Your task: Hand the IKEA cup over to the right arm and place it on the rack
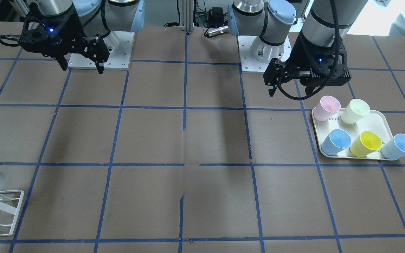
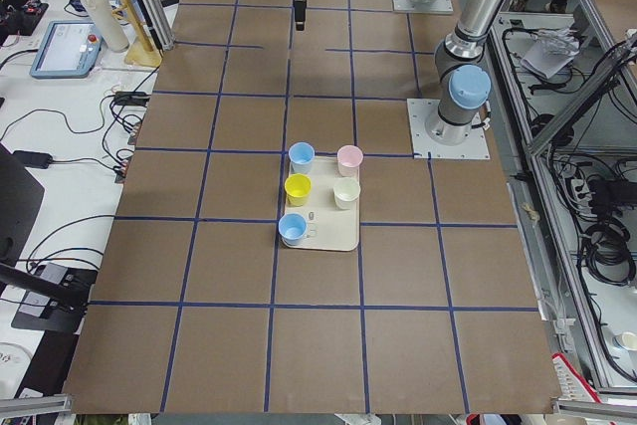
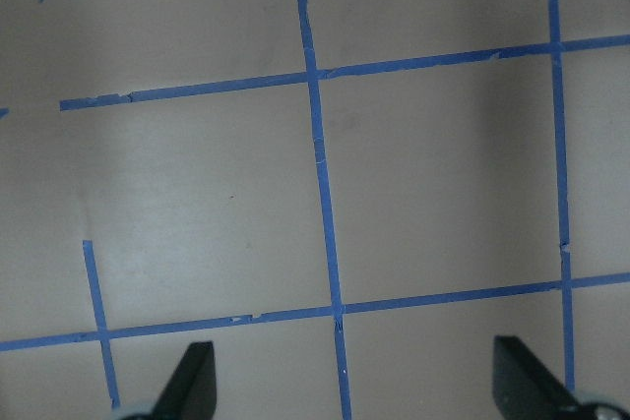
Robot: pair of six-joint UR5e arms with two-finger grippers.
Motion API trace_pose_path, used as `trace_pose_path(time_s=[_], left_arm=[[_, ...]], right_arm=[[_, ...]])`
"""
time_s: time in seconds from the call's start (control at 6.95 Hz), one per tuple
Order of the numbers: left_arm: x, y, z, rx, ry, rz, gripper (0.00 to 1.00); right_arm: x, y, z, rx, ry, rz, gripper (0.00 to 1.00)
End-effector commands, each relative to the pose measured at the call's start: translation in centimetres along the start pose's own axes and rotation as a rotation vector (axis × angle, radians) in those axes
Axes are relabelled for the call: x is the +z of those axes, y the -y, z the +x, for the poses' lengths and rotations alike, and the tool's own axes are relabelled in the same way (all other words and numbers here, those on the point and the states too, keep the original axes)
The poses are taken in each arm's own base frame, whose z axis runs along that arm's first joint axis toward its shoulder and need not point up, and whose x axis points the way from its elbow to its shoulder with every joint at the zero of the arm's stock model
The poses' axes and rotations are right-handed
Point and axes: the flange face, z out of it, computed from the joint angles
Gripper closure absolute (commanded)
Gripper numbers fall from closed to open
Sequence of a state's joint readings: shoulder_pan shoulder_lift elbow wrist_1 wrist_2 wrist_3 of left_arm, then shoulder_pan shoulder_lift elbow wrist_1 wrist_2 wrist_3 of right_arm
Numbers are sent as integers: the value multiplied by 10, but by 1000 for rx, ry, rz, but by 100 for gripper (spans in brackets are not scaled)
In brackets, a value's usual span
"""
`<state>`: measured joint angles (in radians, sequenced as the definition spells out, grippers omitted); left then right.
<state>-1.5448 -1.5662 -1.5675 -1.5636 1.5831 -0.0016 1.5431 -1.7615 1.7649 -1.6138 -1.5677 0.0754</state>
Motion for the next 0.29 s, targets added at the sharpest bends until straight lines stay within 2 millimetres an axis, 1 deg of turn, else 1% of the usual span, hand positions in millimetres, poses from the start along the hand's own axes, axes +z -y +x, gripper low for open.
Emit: trace_pose_path(time_s=[0.0,0.14], left_arm=[[1,-1,0,0,0,0,0],[1,-1,0,0,0,-1,0]], right_arm=[[-1,0,0,0,0,3,0],[-1,0,0,0,0,3,0]])
